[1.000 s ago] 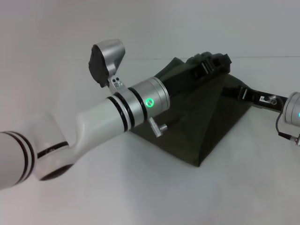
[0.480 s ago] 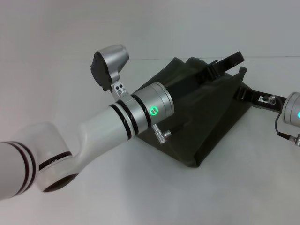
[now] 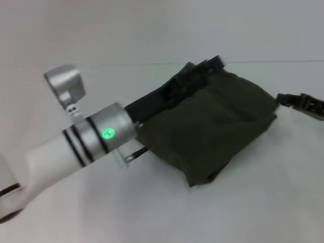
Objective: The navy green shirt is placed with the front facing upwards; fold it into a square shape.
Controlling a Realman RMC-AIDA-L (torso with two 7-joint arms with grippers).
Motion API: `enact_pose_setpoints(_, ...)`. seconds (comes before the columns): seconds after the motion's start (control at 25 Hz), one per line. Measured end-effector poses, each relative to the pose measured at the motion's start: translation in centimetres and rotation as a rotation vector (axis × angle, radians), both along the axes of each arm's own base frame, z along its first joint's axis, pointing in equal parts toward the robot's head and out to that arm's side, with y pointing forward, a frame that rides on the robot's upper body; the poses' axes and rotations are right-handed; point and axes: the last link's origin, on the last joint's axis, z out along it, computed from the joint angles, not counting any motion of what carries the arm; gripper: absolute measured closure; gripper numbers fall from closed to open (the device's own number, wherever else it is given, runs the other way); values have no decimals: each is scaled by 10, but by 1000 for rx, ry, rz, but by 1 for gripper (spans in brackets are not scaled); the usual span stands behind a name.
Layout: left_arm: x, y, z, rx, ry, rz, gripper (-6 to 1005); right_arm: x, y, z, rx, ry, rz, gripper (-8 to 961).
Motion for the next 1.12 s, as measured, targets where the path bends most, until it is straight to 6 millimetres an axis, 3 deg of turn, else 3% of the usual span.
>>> enact_pose_setpoints(0.16,-28,-15,13,-87,30,-10,148,4,-2,24,12,43,13,822)
enact_pose_setpoints(0.28,-44,-25,18,-146,67,-6,79,-4,3,33,-27,62,23,805)
enact_pose_setpoints(0.4,-54,-32,22,-167,90,-9,33,-17,15,32,-111,34,14,574)
enact_pose_setpoints(0.6,-64,-42,35,-153,85,-39,33,-40,33,33,-222,0,-14,315)
enact_pose_setpoints(0.88,-75,-51,51,-134,111,-80,33,-80,58,48,-368,-74,-94,225)
enact_pose_setpoints(1.12,-93,-62,82,-91,180,-137,33,-102,67,40,-467,-246,-138,226)
